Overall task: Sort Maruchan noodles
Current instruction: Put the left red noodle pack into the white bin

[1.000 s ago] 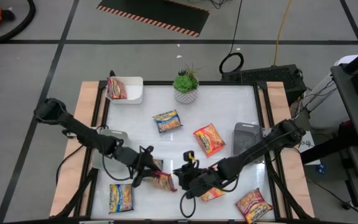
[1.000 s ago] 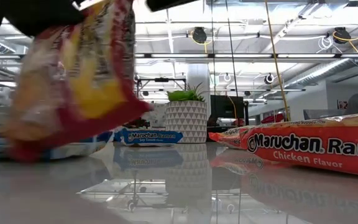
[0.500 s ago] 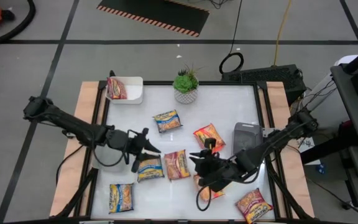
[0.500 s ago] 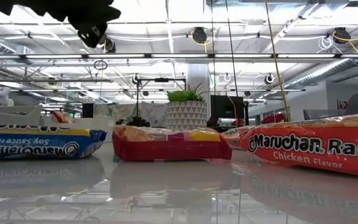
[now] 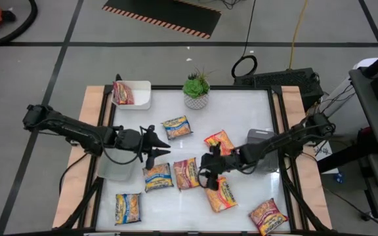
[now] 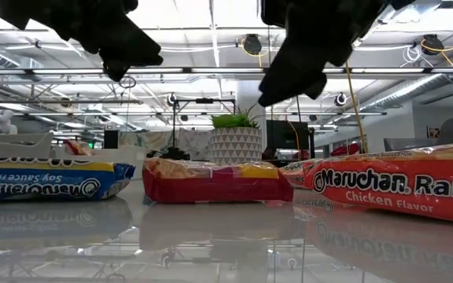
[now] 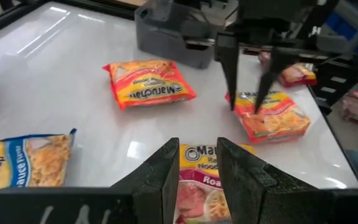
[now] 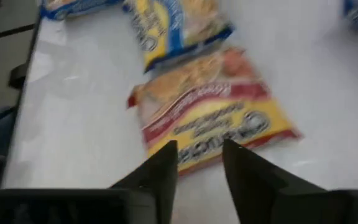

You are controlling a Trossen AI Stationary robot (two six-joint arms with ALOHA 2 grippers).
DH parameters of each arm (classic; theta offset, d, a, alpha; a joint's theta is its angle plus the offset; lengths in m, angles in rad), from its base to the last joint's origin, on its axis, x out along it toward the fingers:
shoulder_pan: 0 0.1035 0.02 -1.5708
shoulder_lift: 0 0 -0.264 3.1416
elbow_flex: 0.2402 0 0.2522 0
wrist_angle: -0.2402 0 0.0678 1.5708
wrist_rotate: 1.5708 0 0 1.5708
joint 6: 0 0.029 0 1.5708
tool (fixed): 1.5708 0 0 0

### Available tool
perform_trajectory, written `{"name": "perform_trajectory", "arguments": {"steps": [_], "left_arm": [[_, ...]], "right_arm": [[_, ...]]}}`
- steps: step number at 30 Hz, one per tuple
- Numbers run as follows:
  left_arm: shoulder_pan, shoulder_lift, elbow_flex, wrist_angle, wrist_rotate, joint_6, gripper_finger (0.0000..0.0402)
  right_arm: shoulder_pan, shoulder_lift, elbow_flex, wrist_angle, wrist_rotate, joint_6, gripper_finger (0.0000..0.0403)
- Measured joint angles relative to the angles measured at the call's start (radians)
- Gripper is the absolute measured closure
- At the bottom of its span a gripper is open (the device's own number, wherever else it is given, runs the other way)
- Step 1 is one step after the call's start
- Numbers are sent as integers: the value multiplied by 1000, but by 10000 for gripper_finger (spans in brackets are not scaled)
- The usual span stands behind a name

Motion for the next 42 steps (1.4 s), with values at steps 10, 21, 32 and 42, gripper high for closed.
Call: {"name": "perform_trajectory", "arguments": {"steps": [10,21,32,42], "left_arm": [[61,0,0,2,-3,59,291],[118,0,0,4,-3,59,291],[120,0,0,30,-3,42,291],[116,0,0,30,-3,27,291]], "right_arm": [[48,187,140,-83,-85,72,150],[78,286,279,-316,-2,125,154],[80,286,183,-149,-54,119,178],[74,282,96,-39,-47,136,214]]}}
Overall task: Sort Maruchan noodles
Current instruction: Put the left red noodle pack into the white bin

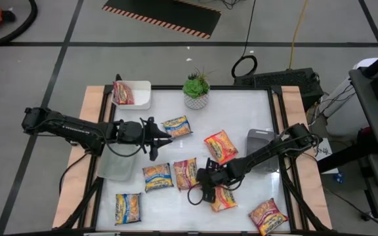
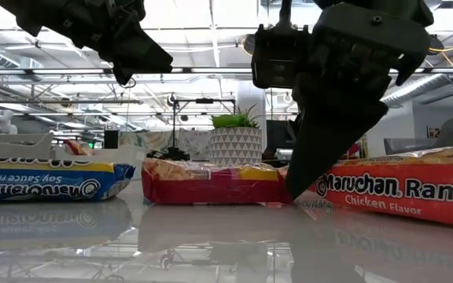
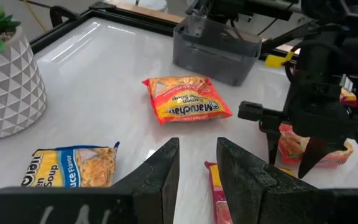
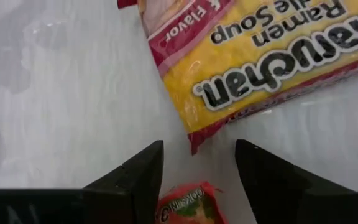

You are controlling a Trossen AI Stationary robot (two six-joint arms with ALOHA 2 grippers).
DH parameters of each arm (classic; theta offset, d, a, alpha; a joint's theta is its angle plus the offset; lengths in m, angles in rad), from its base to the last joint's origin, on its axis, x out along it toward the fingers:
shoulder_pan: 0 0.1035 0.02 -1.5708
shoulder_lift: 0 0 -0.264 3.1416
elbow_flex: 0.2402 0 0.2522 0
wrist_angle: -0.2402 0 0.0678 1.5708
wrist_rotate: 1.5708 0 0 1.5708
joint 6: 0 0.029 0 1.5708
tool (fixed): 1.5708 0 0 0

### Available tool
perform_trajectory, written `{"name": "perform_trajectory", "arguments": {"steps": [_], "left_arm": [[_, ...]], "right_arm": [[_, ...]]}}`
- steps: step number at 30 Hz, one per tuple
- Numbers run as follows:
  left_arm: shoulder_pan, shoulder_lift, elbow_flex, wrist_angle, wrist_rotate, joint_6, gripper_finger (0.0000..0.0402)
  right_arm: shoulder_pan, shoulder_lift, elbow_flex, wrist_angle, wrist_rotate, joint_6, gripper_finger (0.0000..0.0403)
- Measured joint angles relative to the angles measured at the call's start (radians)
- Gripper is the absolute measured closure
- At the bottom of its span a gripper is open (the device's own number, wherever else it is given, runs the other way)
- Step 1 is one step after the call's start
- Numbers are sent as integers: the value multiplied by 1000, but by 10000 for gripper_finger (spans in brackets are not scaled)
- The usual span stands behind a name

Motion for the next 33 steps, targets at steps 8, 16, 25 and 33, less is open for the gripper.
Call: {"name": "perform_trajectory", "arguments": {"steps": [8,16,25,33], "left_arm": [[0,0,0,0,0,-9,291],[0,0,0,0,0,-14,291],[0,0,0,-48,-1,-35,291],[0,0,0,-66,-27,-32,291]], "right_arm": [[-7,1,-19,29,45,7,262],[-22,3,-20,24,73,-60,357],[-22,-5,-22,20,133,-193,401],[12,-99,-23,-32,361,-338,402]]}}
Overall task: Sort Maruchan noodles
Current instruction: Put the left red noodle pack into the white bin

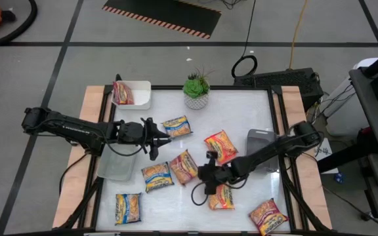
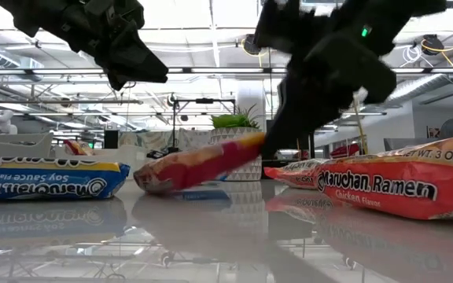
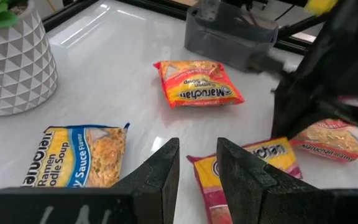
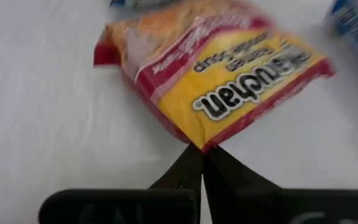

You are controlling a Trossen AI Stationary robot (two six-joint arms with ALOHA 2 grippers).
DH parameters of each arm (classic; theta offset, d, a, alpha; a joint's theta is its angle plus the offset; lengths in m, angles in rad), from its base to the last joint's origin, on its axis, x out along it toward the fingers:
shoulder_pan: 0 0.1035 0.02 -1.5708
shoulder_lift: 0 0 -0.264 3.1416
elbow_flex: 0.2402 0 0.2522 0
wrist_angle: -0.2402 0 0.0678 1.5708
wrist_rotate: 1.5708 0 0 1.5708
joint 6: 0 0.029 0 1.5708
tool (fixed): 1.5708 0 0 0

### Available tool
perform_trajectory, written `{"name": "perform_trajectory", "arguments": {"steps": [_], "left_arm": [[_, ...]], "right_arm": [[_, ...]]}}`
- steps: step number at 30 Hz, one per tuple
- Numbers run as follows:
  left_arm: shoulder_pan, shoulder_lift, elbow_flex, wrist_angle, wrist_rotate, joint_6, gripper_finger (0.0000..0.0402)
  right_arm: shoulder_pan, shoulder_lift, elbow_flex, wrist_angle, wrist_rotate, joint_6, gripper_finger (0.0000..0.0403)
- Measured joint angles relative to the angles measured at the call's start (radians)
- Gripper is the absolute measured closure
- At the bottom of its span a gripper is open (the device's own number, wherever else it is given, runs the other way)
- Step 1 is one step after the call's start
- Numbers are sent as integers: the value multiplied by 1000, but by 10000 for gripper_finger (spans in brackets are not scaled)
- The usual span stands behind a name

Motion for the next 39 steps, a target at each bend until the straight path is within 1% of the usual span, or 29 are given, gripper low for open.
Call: {"name": "perform_trajectory", "arguments": {"steps": [5,7,12,14,17,20,23,28,32,35,39], "left_arm": [[0,0,0,-4,0,-1,291],[0,0,0,-14,0,-10,291],[-16,26,-1,-47,0,-49,291],[-33,49,-1,-39,21,-49,291],[-56,98,-1,-18,66,-40,289],[-80,139,-1,38,93,-21,273],[-105,176,-1,93,113,0,237],[-144,224,-1,216,112,22,157],[-157,255,0,286,67,49,104],[-165,288,-1,313,66,63,81],[-177,350,-1,343,87,95,76]], "right_arm": [[41,-64,0,-21,190,-88,403],[59,-87,1,-24,250,-122,403],[96,-130,1,-24,358,-201,403],[107,-144,1,-21,395,-227,403],[112,-163,1,-20,400,-250,403],[111,-173,2,-20,408,-259,403],[110,-174,2,-20,411,-273,403],[110,-173,2,-18,410,-297,403],[109,-174,2,4,391,-333,403],[109,-173,2,27,387,-357,403],[109,-173,3,67,387,-393,403]]}}
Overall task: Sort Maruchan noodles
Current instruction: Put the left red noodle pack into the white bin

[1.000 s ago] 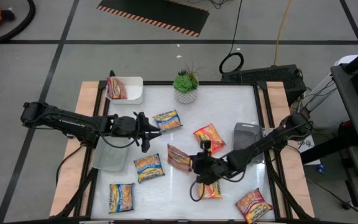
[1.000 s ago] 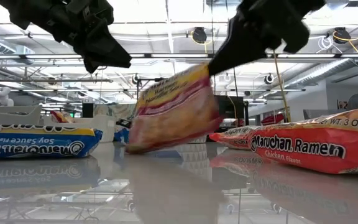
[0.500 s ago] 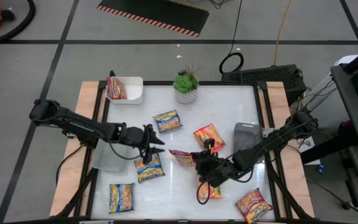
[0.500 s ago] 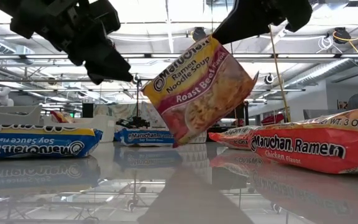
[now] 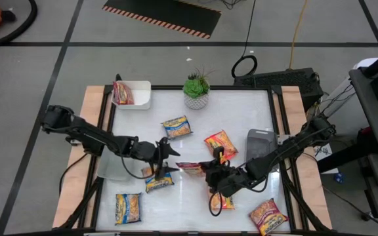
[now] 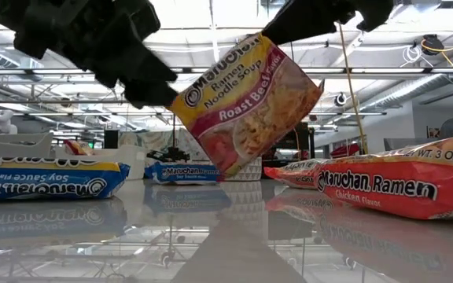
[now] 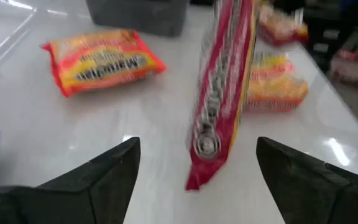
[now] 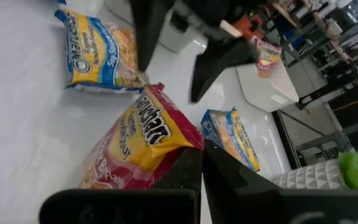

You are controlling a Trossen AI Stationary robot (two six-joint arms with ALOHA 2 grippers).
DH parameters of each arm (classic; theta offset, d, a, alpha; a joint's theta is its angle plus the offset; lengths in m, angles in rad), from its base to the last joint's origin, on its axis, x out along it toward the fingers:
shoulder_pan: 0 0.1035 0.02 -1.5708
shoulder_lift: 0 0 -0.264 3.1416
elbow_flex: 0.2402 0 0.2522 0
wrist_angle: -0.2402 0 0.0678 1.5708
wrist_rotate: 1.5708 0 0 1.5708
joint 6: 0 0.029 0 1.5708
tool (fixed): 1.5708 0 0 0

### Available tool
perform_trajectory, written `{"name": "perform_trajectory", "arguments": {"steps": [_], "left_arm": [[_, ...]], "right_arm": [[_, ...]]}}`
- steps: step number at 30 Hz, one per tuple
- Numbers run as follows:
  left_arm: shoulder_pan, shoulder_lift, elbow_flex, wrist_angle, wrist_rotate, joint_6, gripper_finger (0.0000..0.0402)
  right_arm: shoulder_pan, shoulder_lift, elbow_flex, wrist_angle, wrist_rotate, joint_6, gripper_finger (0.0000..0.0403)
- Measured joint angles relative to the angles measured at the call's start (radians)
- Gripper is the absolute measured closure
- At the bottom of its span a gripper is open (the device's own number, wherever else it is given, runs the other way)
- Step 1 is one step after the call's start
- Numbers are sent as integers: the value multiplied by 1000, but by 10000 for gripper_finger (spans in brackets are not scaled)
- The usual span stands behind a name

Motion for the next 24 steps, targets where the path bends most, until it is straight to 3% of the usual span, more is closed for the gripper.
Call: {"name": "perform_trajectory", "arguments": {"steps": [6,13,24], "left_arm": [[3,55,0,50,1,7,76],[9,56,0,87,55,-22,76],[9,56,0,107,56,-24,86]], "right_arm": [[0,0,0,9,0,-15,403],[-13,0,0,27,0,-28,403],[-14,0,0,152,1,-106,403]]}}
